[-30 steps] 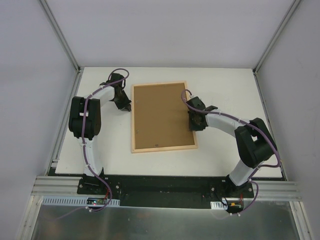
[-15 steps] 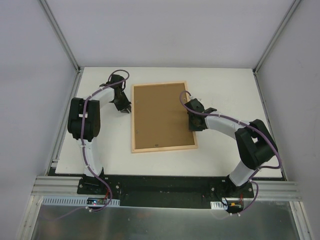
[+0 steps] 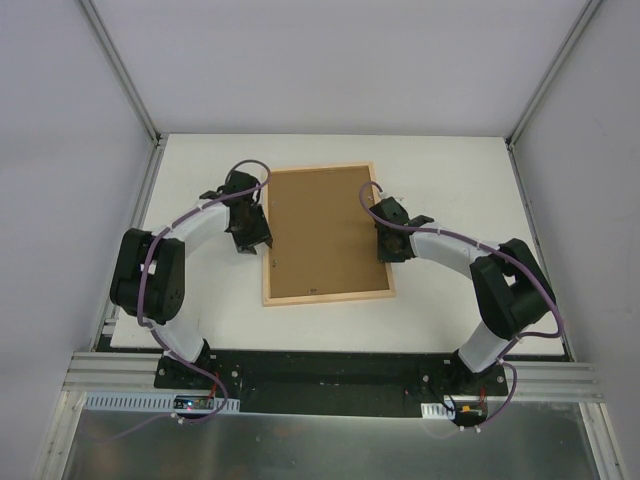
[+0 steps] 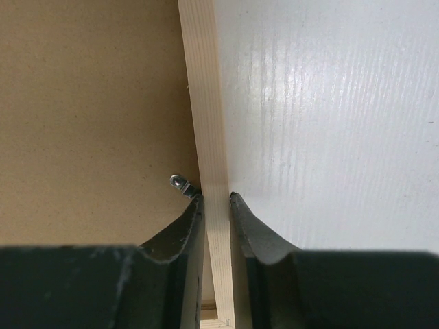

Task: Put the photo into the frame

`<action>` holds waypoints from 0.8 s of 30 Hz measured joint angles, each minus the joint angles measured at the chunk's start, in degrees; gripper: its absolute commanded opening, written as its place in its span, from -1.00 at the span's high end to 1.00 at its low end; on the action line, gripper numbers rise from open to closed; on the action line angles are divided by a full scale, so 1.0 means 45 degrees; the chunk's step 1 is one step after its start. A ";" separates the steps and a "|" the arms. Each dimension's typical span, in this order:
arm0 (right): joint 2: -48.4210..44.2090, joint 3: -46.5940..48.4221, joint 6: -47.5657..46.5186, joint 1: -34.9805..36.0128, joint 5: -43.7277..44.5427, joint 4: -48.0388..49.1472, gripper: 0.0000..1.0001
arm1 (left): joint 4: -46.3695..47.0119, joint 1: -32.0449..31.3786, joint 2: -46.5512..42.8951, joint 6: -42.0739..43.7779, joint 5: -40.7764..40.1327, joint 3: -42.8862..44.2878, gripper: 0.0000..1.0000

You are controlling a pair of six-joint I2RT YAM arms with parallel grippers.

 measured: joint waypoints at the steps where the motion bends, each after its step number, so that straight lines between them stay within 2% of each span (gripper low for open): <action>1: 0.0000 0.0000 -0.0005 0.0000 -0.0005 0.0000 0.99 | -0.0005 -0.0262 -0.0243 0.0019 -0.0063 -0.0219 0.06; 9: 0.0000 0.0000 0.0000 0.0000 -0.0112 0.0034 0.99 | -0.0044 -0.1574 -0.0466 0.0223 -0.0539 -0.0826 0.11; 24: 0.0000 0.0000 -0.0005 0.0000 -0.0121 0.0034 0.99 | -0.0087 -0.1909 -0.0063 0.0525 -0.0996 -0.0913 0.17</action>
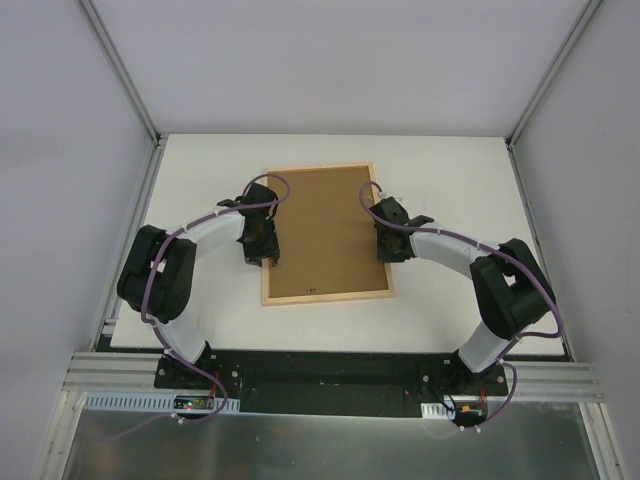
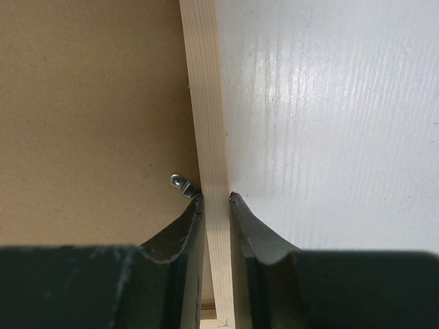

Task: Put the photo into the frame

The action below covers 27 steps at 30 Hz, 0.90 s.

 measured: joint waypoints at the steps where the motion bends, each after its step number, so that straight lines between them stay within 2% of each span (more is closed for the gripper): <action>1: 0.0000 0.0000 0.0000 0.0000 0.0000 0.0000 0.99 | -0.0015 0.0000 0.0068 0.0010 0.0000 0.0000 0.20; 20: 0.0000 0.0000 -0.0005 -0.0010 -0.0039 0.0005 0.99 | -0.0170 -0.0165 0.0175 0.0452 -0.0151 0.0136 0.43; 25: 0.0000 0.0000 -0.0010 -0.0015 -0.0044 0.0005 0.99 | -0.0350 -0.0165 0.0335 0.0539 -0.0345 0.0311 0.74; 27: 0.0000 0.0000 -0.0010 -0.0024 -0.0053 0.0005 0.99 | -0.0466 -0.0165 0.0413 0.0544 -0.0355 0.0418 0.81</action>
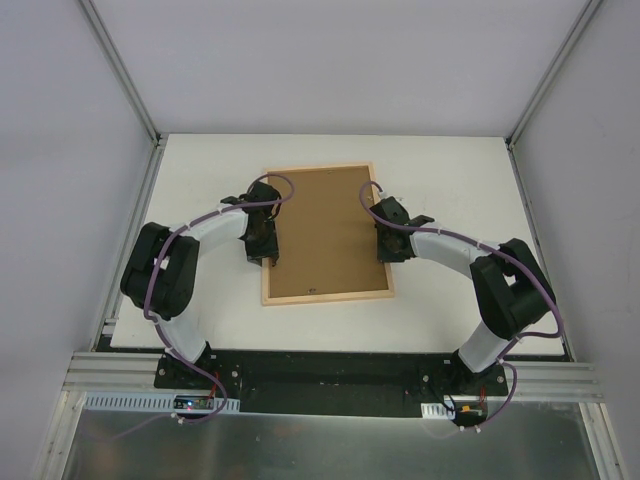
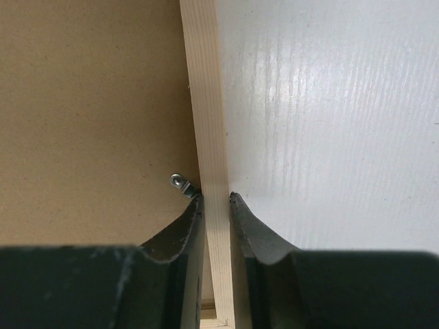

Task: Put the photo into the frame

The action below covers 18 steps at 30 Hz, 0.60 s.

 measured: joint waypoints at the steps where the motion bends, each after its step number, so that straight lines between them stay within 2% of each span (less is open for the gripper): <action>1: 0.0000 0.0000 -0.0005 -0.0005 -0.0015 0.0000 0.99 | -0.0053 0.0000 0.0034 0.0005 -0.0005 0.0049 0.86; 5: 0.0000 0.0000 -0.0019 -0.0015 -0.0029 0.0000 0.99 | -0.0219 0.0000 0.0121 0.0063 -0.0073 0.0160 1.00; 15: -0.0005 0.0000 -0.0053 -0.0083 -0.0160 0.0000 0.99 | -0.0398 -0.0248 0.0165 0.0189 -0.0641 0.0238 1.00; 18: 0.0000 0.0000 -0.0073 -0.0087 -0.0170 0.0005 0.99 | -0.0466 -0.0393 0.0165 0.0199 -0.0908 0.0262 0.63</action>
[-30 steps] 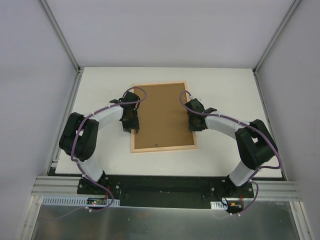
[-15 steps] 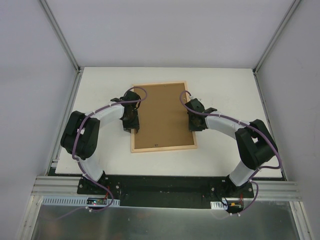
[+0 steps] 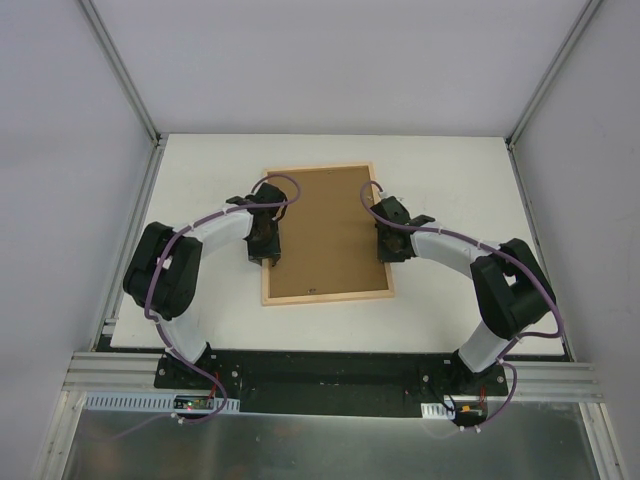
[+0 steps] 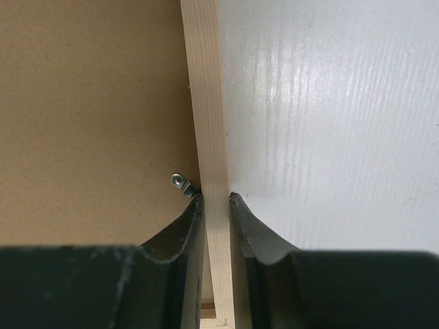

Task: Put the photo into the frame

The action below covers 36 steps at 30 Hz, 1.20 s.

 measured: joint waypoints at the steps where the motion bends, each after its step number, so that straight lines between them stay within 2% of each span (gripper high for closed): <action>1: -0.0005 0.0000 -0.0010 0.0000 -0.0005 0.0000 0.99 | -0.0015 -0.0058 -0.0005 0.0000 -0.0092 0.0010 0.56; 5: 0.0000 0.0000 -0.0024 -0.0015 -0.0034 0.0000 0.99 | -0.0010 -0.0194 -0.0029 0.0000 -0.0291 0.0010 0.45; 24: -0.0005 0.0000 -0.0073 -0.0175 -0.0325 0.0000 0.99 | 0.0928 0.0019 -0.0617 0.0121 0.0529 -0.0743 0.25; 30: -0.0010 0.0000 -0.0107 -0.0199 -0.0379 0.0000 0.99 | 0.1268 0.0355 -0.0763 0.0238 0.1117 -0.1030 0.22; 36: -0.0010 0.0000 -0.0131 -0.0219 -0.0418 0.0005 0.99 | 0.1443 0.0442 -0.0850 0.0267 0.1297 -0.1175 0.28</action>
